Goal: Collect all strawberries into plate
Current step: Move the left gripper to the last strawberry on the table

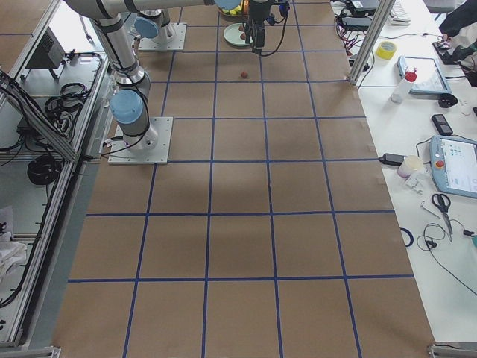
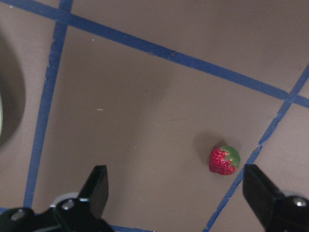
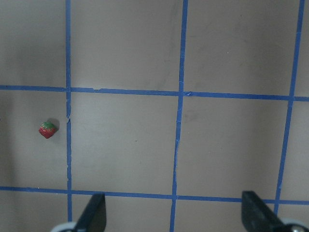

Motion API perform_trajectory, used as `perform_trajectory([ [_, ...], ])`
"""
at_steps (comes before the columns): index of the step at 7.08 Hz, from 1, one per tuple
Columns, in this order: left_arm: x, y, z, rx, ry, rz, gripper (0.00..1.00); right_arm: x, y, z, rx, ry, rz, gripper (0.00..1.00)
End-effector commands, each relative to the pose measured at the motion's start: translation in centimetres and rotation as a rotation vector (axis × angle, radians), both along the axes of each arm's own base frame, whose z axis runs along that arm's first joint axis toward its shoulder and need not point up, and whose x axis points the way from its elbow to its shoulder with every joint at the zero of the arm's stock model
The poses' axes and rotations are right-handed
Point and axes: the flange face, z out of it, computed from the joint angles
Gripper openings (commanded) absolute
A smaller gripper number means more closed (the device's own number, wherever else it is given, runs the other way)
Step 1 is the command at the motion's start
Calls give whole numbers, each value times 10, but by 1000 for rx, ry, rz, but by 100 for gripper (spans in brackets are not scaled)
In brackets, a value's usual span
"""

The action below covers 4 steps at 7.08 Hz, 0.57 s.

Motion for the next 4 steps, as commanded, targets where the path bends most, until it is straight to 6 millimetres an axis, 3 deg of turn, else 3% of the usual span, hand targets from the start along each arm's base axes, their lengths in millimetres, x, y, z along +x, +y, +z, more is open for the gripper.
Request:
perform_trajectory([
  [1,-17,2,-14,7,-3,-33,100,0,0,0,0,0,1,100],
  [2,-29,6,-22,7,-1,-57,100,0,0,0,0,0,1,100],
  [3,-32,9,-44,24,-4,-65,97,0,0,0,0,0,1,100],
  [4,-37,6,-48,0,13,-63,97,0,0,0,0,0,1,100],
])
